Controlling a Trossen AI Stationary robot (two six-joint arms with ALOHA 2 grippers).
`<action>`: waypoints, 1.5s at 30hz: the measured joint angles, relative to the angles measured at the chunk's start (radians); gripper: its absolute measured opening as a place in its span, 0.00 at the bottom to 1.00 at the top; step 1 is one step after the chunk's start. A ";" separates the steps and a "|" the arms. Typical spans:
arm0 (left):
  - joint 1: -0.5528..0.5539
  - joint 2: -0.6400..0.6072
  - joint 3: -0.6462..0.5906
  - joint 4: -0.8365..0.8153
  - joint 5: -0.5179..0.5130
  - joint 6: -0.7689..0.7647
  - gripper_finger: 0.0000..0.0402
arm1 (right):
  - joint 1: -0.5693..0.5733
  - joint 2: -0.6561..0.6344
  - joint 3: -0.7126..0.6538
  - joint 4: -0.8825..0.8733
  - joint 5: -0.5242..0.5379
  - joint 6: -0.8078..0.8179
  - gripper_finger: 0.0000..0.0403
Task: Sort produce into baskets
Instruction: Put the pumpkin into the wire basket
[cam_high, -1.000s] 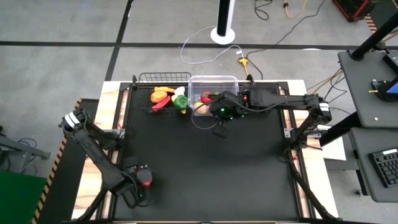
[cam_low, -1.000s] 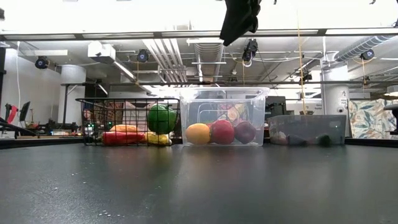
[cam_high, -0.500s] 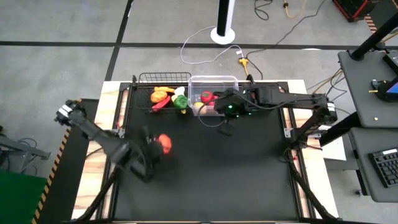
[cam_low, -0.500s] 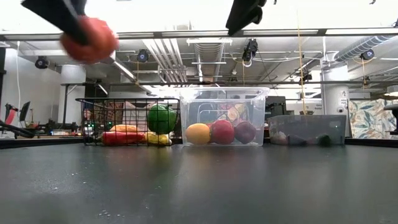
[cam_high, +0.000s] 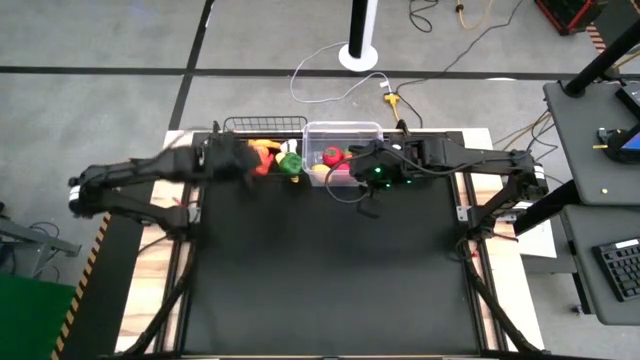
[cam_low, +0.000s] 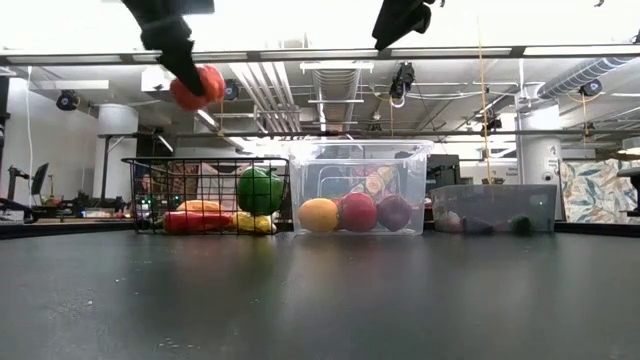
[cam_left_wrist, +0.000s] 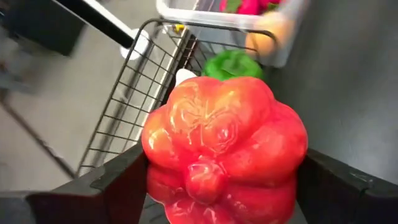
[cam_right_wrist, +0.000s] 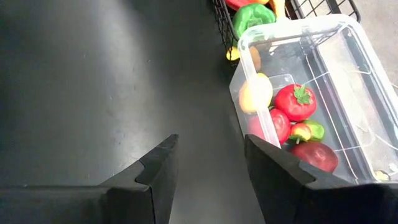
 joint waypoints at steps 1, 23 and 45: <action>0.068 -0.004 -0.001 0.029 0.058 0.035 0.77 | 0.000 0.001 0.000 0.000 0.000 0.000 0.43; 0.652 0.387 0.005 0.182 0.361 0.259 0.77 | 0.000 0.006 0.000 -0.001 0.000 0.029 0.43; 0.651 0.418 0.005 0.191 0.327 0.271 0.98 | 0.000 0.006 0.000 0.000 0.000 0.052 0.43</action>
